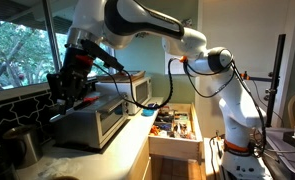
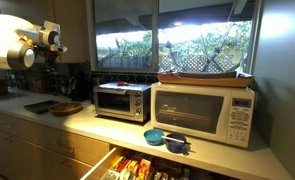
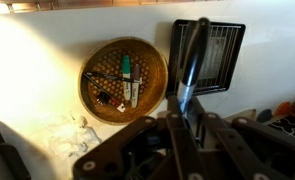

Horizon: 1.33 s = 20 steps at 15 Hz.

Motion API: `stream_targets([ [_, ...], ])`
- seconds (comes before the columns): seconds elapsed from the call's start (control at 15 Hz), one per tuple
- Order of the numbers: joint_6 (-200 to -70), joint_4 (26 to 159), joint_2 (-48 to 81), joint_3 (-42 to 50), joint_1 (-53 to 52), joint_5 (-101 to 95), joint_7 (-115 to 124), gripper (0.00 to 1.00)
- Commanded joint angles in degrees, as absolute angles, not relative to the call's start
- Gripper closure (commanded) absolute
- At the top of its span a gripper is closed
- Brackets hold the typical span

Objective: Shift the pen to the black tray

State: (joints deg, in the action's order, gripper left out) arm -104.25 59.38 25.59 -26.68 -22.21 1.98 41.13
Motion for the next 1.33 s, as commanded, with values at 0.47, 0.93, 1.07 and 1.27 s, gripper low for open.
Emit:
stream_targets([
  [0.47, -122.2, 67.6, 33.6, -20.7, -30.9, -18.3, 49.5, 0.96],
  [0.93, -126.9, 69.1, 37.9, -16.7, -32.9, -25.5, 52.8, 0.61],
  [1.07, -126.0, 69.1, 37.8, -16.7, -32.7, -24.8, 52.9, 0.55],
  [1.27, -124.0, 67.1, 36.9, -18.0, -32.3, -23.0, 51.2, 0.33],
])
